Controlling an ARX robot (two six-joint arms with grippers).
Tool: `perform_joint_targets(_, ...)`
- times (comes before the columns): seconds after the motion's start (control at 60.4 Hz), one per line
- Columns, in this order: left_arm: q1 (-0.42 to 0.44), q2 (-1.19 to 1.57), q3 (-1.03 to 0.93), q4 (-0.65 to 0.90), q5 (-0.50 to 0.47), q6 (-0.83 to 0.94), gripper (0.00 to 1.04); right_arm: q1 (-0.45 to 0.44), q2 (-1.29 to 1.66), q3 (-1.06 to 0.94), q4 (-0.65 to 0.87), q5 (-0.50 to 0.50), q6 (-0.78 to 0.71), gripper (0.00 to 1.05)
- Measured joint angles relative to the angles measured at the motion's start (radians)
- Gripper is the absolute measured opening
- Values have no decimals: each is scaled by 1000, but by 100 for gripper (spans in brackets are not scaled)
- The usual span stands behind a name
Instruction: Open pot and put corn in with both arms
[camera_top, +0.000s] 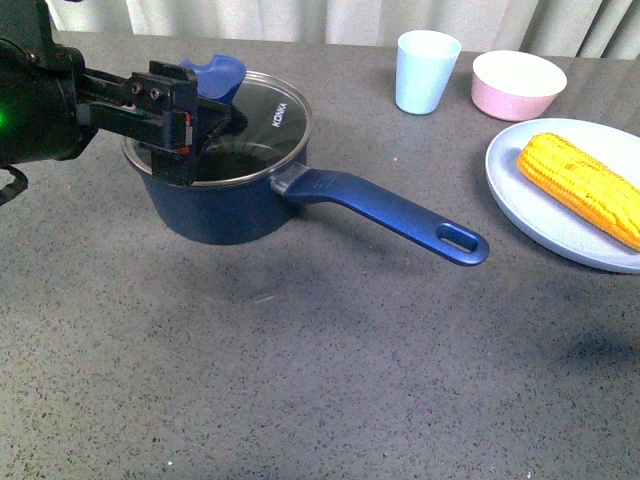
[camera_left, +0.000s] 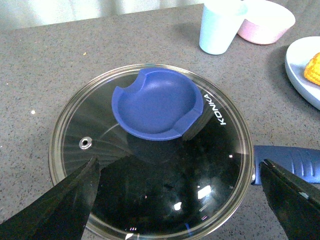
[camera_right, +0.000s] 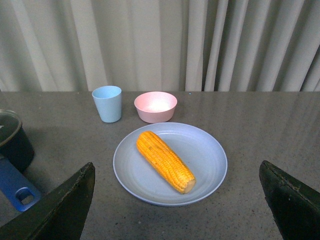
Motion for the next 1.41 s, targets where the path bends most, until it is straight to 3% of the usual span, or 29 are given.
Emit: perform_joint_targets(1.408,-49,245,254,14,-70,-5,96,0,0,0,0,0,0,96)
